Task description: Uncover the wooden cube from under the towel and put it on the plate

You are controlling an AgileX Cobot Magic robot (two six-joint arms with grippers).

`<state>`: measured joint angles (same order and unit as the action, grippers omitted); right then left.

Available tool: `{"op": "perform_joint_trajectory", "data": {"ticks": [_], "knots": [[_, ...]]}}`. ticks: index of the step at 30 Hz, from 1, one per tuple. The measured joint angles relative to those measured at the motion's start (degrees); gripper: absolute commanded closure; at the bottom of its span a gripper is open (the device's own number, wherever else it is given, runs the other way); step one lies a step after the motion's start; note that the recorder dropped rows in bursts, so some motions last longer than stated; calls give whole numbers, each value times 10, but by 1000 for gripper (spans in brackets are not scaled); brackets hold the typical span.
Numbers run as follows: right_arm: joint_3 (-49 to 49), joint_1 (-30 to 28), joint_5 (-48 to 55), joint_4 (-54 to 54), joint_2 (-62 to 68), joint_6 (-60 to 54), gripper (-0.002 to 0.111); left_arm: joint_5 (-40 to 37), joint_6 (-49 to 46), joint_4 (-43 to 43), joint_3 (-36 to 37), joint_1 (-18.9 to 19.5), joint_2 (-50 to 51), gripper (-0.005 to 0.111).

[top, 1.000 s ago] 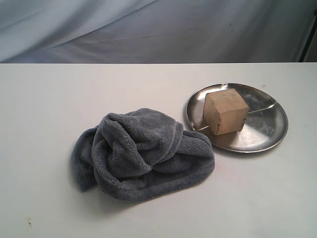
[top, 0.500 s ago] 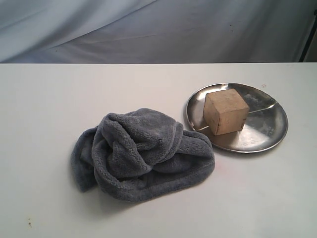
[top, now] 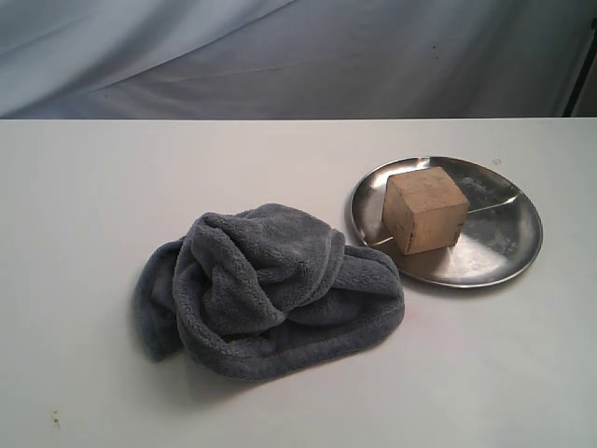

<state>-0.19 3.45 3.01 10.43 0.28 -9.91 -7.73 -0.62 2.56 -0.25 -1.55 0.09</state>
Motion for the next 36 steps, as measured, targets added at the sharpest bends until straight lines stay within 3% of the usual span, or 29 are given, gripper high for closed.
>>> {"op": "perform_joint_trajectory", "data": {"ticks": [7,12,36], "knots": [[0,0,22,-1,0,-67,108,0,0,0,0,0,0,105],[0,0,25,-49,0,-28,108,0,0,0,0,0,0,105],[0,0,26,-52,0,-20,108,0,0,0,0,0,0,105]]}}
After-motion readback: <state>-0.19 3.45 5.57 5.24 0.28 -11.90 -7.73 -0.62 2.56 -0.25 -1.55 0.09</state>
